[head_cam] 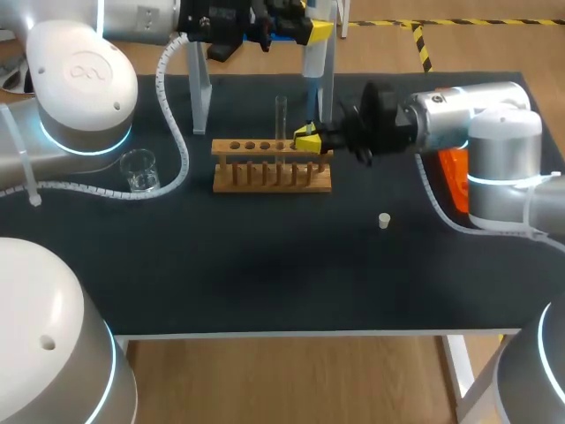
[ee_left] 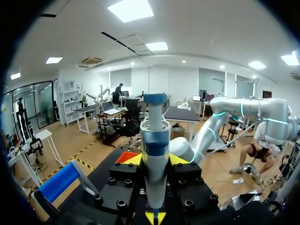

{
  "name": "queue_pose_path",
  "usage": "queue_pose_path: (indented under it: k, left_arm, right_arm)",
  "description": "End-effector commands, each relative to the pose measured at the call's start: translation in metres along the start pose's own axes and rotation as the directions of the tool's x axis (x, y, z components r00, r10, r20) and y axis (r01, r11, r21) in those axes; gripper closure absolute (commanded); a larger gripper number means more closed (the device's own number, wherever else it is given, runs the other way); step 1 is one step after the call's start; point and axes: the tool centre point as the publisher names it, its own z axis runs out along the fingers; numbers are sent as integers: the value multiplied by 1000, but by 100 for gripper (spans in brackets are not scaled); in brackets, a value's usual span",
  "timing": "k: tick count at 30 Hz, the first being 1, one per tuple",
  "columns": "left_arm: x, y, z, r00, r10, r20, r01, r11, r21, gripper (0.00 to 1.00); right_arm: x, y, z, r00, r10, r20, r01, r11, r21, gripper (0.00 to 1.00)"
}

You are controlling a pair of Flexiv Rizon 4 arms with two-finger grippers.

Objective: Invert the test tube, pick up the pipette, mount the tip to pipette, aspirate from beaker and dispense into the tube, eject the tip, return the pipette, and cap with the stopper.

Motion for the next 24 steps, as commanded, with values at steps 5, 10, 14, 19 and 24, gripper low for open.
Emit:
queue_pose_path:
  k: [5, 10, 14, 19, 24]
  left_arm:
    - [-1, 0, -1, 1000, 1, -2, -1, 1000, 1, 100]
    - [-1, 0, -1, 1000, 1, -2, -1, 1000, 1, 100]
    - [-1, 0, -1, 1000, 1, -2, -1, 1000, 1, 100]
    - [-1, 0, -1, 1000, 1, -2, -1, 1000, 1, 100]
    - [-1, 0, -1, 1000, 1, -2, -1, 1000, 1, 100]
  right_arm:
    - [2, -2, -1, 1000, 4, 2, -4, 1000, 5, 100]
    - [2, 3, 1, 1000, -4, -3, 4, 1000, 3, 100]
    - [0, 10, 1, 1000, -15, -5, 15, 1000, -1, 100]
    - [-2, 17, 0, 999, -32, -5, 32, 999, -4, 100]
    - [-3, 22, 0, 999, -41, -4, 41, 999, -6, 100]
